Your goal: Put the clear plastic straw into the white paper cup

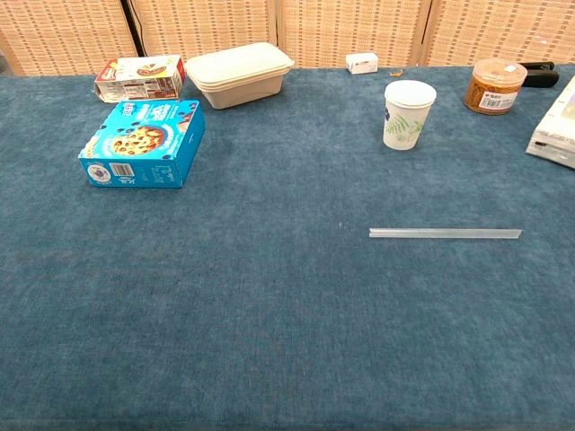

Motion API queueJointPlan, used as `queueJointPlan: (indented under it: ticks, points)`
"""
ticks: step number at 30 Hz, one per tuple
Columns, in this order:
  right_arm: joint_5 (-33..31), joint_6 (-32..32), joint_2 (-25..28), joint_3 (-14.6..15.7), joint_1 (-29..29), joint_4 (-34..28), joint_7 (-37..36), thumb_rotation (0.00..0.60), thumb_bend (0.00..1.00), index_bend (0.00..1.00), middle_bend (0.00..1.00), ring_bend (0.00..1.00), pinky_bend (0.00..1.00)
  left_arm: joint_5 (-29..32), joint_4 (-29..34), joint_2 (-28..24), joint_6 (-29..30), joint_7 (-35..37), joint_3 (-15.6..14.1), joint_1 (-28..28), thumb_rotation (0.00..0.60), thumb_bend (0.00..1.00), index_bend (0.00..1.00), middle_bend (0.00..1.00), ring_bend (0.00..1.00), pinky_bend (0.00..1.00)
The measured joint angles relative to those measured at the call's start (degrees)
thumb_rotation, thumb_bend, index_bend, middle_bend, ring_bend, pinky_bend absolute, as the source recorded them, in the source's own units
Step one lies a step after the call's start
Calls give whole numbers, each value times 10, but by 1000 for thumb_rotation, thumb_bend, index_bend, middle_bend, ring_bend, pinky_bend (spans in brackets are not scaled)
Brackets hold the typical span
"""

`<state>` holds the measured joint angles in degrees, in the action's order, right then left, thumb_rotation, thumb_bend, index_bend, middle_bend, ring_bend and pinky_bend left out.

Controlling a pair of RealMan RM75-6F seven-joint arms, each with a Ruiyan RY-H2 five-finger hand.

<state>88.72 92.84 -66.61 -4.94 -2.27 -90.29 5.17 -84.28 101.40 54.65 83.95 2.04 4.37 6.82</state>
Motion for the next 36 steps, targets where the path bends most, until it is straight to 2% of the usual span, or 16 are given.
queueJointPlan:
  ticks: [12,19,27,36]
  points:
    - [15,-24,-15,7,-13,-30,19,600,0,8,0,0,0,6,0,-5,4,22,4,-2,600,0,0,0,0,0]
    - [24,-99,-28,-1,-66,-86,43,600,0,191,0,0,0,12,-2,-8,1,35,6,-2,600,0,0,0,0,0]
    - [-36,-214,-97,-37,-152,-111,143,600,31,279,0,0,0,29,-3,-9,-13,36,12,5,600,0,0,0,0,0]
    - [-108,-286,-199,-61,-223,-70,217,600,156,298,0,0,0,44,-1,-10,-16,36,15,4,600,0,0,0,0,0]
